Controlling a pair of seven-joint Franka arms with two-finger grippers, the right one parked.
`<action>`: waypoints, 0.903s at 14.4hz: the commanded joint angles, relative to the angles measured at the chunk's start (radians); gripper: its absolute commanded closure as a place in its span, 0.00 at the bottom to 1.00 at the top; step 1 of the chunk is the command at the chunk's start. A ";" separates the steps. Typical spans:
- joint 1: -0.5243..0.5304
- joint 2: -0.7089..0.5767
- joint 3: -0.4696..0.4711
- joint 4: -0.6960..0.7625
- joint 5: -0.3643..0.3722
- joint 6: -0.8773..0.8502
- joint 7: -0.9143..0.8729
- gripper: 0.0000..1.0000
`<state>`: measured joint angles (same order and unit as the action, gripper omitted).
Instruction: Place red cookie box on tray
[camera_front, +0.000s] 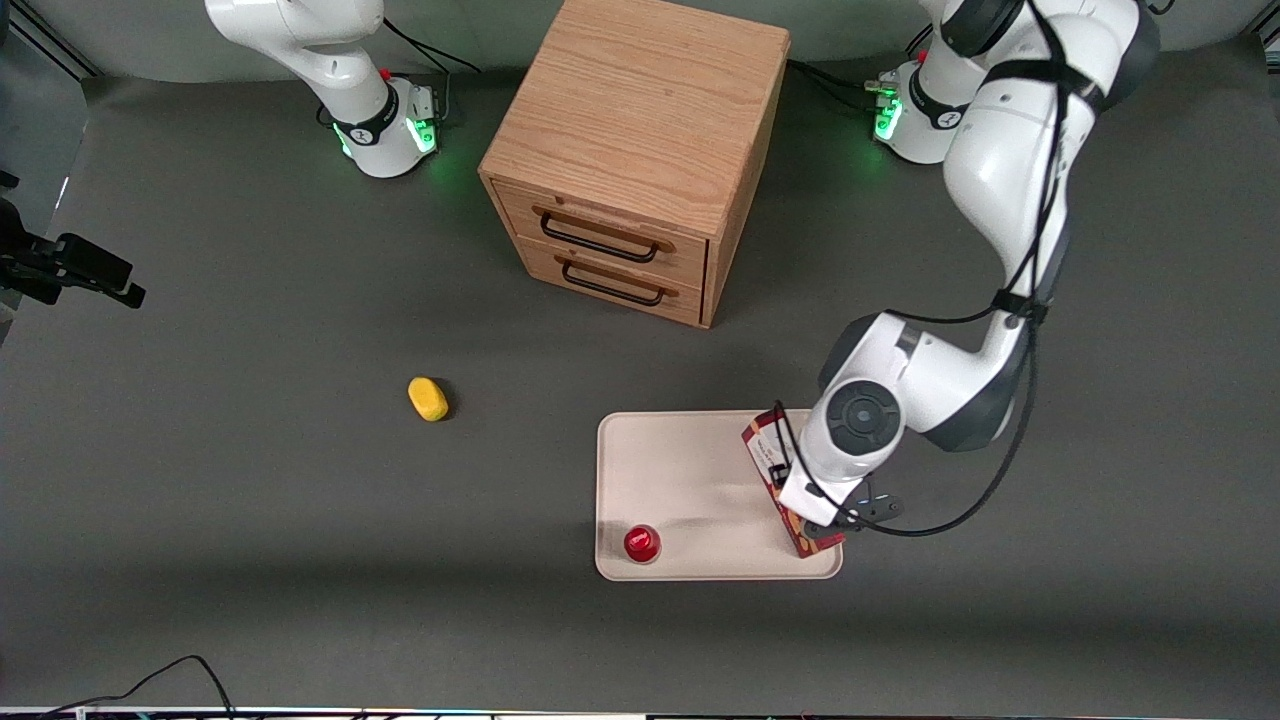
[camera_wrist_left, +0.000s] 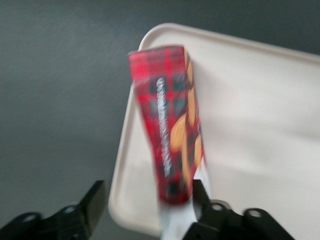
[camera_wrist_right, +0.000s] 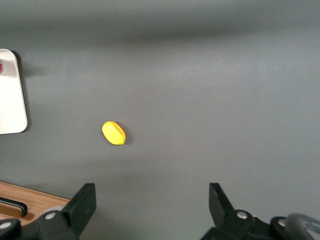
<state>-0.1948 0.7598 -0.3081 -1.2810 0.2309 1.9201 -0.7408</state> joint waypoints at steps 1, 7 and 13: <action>0.057 -0.216 0.000 -0.049 -0.105 -0.226 0.208 0.00; 0.087 -0.702 0.232 -0.470 -0.205 -0.230 0.672 0.00; 0.075 -0.930 0.359 -0.640 -0.090 -0.219 0.819 0.00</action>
<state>-0.0975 -0.0853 0.0530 -1.8717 0.0795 1.7092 0.0657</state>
